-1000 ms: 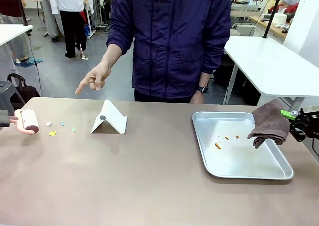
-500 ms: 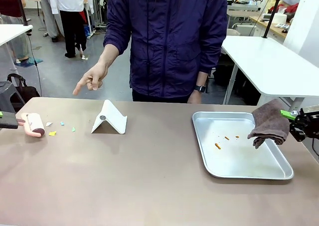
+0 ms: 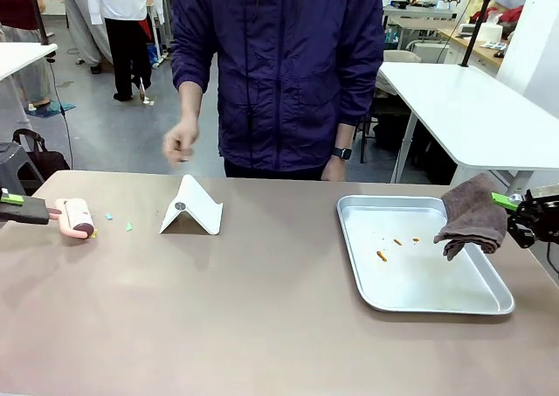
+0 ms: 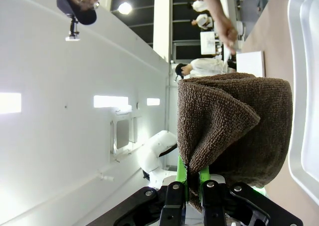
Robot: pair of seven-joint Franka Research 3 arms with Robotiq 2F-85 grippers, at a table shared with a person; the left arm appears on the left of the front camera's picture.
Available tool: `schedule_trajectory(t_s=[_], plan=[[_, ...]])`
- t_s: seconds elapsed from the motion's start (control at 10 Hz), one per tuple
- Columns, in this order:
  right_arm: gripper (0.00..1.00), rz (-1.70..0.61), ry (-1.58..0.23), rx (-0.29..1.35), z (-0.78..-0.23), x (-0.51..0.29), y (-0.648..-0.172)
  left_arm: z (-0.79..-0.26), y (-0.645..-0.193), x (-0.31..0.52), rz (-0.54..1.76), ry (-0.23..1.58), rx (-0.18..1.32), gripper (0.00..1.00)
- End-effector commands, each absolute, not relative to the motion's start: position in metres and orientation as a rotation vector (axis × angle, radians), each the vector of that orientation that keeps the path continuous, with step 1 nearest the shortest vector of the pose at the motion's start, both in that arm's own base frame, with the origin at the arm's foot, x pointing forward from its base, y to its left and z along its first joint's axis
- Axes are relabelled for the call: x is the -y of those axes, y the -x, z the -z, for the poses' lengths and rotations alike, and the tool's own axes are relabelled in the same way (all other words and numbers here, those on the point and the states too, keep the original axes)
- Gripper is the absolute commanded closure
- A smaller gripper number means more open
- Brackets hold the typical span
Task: Clean the surface of the table.
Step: If a person points to the right, clean the right side of the table with your right hand, and if they point to the left, clean the left side with your left hand.
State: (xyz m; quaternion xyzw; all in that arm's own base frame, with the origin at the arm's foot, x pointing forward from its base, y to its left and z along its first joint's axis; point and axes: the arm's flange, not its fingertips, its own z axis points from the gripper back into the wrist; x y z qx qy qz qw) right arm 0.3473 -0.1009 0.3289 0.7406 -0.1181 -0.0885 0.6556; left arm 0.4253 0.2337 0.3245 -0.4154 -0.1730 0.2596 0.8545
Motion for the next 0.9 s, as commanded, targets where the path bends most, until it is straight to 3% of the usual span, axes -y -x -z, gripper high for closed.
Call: schedule_trajectory(t_s=[0.0, 0.8], plan=[[1.00, 0.186, -1.685, 0.261, -0.332, 0.101, -0.345, -0.304, -0.440, -0.223, -0.516, 0.811, 0.273, 0.78], [1.00, 0.186, -1.685, 0.261, -0.332, 0.101, -0.345, -0.304, -0.479, -0.137, -0.396, 0.794, 0.217, 0.78]])
